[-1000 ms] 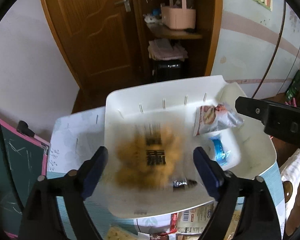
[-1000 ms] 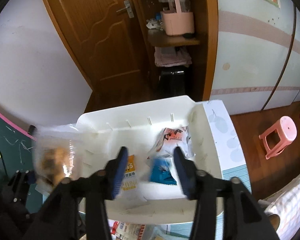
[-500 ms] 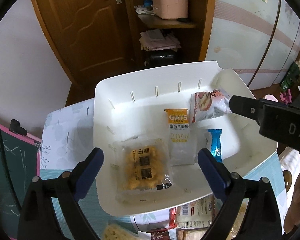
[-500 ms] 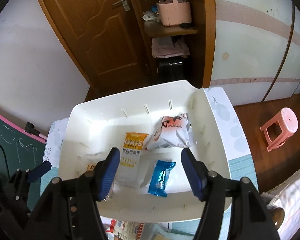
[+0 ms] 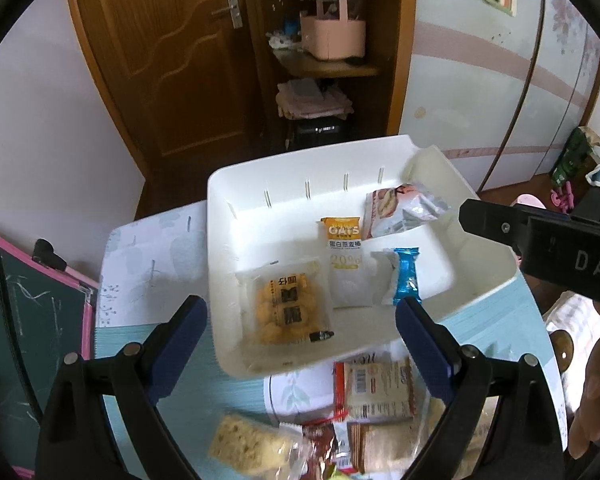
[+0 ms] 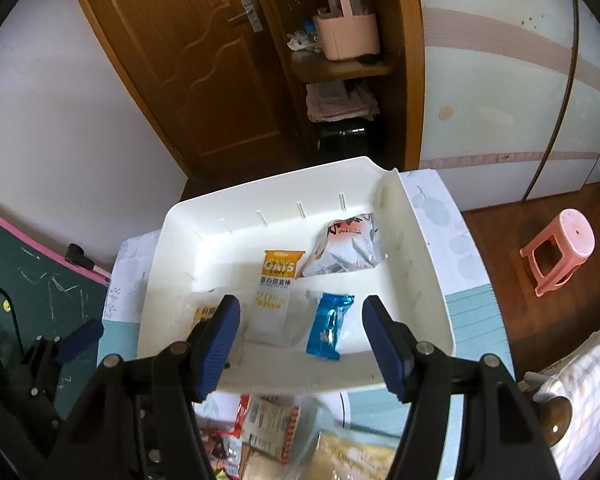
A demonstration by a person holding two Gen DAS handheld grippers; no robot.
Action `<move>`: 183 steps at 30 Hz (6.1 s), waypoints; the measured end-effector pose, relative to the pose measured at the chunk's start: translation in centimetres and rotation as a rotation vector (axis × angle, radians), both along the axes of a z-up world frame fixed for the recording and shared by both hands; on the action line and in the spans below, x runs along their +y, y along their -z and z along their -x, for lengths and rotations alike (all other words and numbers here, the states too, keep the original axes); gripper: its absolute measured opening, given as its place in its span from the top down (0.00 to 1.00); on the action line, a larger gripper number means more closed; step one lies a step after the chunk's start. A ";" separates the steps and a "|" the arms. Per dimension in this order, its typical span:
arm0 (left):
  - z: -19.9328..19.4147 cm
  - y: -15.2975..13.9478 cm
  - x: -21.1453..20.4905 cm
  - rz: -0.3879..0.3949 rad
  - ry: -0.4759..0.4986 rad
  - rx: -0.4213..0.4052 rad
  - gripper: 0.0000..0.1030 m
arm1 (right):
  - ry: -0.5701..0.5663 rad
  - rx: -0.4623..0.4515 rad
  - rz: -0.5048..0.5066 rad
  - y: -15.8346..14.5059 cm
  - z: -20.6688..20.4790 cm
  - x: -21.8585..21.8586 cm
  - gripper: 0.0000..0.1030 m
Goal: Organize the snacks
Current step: 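Lift both snacks into the white bin and open both grippers, then move both grippers back over the remaining snacks, then grasp a clear bag of yellow puffs with each gripper, then carry both puff bags up over the white bin, then open both grippers to drop the puff bags into the white bin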
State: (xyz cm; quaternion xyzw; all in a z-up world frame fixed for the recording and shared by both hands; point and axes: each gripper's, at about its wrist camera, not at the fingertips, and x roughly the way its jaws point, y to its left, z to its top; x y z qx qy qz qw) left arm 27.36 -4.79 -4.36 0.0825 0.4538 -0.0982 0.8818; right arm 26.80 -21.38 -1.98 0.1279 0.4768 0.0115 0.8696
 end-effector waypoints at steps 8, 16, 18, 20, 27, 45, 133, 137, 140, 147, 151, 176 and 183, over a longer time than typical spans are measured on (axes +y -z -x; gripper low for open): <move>6.1 -3.8 2.3 0.026 0.017 -0.050 0.08 | -0.031 -0.081 0.014 -4.1 6.0 1.0 0.36; 12.9 -6.9 4.9 0.057 0.087 -0.099 0.07 | -0.091 -0.144 0.060 -5.7 12.6 2.5 0.23; 14.2 -7.2 5.4 0.063 0.102 -0.105 0.07 | -0.103 -0.149 0.070 -5.6 13.9 2.6 0.22; 15.6 -7.5 5.9 0.064 0.113 -0.117 0.07 | -0.109 -0.143 0.060 -5.2 15.1 2.6 0.22; 19.3 -6.5 6.3 0.043 0.152 -0.131 0.07 | -0.113 -0.081 0.079 -2.4 18.3 2.0 0.22; 18.9 5.9 4.6 0.043 0.152 0.054 0.07 | -0.004 0.228 0.007 13.2 21.2 -0.5 0.22; 19.0 -7.0 6.1 0.113 0.155 -0.166 0.24 | -0.163 -0.192 0.212 -2.0 21.6 3.0 0.38; 17.5 -7.4 5.0 0.079 0.145 -0.167 0.24 | -0.142 -0.293 0.229 -6.5 19.4 3.0 0.38; 15.9 -7.9 4.4 0.076 0.133 -0.170 0.24 | -0.134 -0.358 0.228 -9.6 17.3 3.0 0.38; 10.3 -8.1 3.0 0.059 0.070 -0.236 0.24 | -0.101 -0.417 0.239 -12.7 11.0 3.4 0.38; 6.5 -7.3 2.5 0.049 0.019 -0.263 0.24 | -0.073 -0.398 0.239 -11.9 7.4 3.3 0.38; -8.2 6.3 -1.6 -0.006 -0.114 -0.038 0.06 | -0.006 -0.017 0.210 5.4 -4.7 -1.0 0.24; -7.3 6.3 -1.6 0.007 -0.079 -0.010 0.03 | -0.001 -0.031 0.202 5.4 -4.1 -1.6 0.18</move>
